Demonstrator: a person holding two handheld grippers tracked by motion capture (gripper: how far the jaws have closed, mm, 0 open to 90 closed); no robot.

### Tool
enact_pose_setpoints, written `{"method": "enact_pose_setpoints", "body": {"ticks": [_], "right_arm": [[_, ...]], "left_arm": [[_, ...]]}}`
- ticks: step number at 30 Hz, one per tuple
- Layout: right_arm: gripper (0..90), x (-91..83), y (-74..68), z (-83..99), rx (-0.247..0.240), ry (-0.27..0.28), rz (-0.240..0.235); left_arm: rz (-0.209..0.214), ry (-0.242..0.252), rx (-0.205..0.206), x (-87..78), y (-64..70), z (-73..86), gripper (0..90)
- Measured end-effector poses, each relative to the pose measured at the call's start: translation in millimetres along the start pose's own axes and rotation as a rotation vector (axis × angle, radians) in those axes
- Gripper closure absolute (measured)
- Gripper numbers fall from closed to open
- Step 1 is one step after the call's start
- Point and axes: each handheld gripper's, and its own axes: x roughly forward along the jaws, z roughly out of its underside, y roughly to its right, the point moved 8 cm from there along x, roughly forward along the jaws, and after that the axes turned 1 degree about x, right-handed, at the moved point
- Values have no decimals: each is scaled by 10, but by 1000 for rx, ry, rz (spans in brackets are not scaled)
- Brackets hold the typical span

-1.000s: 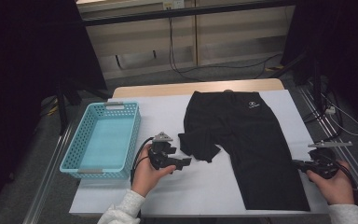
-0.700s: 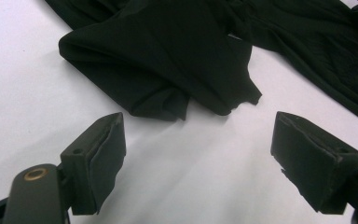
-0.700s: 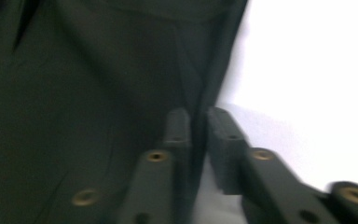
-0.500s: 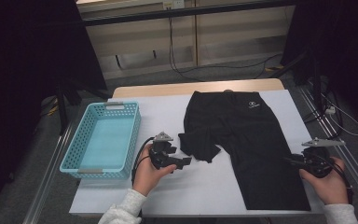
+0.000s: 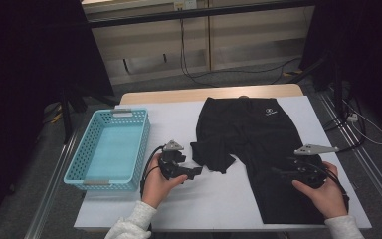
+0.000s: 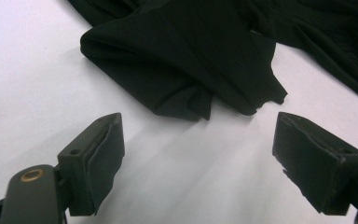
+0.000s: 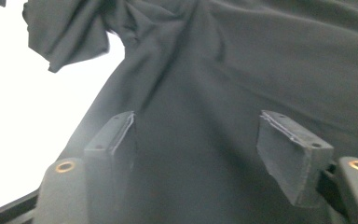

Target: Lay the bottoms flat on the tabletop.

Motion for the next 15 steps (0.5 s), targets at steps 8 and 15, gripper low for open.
{"method": "enact_pose_setpoints", "body": {"ticks": [8,15], "right_arm": [[235,198,-225,-148,-11,28,-42],[243,381,-470,-221,-66,15,-90]], "left_arm": [[-12,2,-3,-36,-24,25,166],[-14,3,-7,-94,-24,51,157]]}}
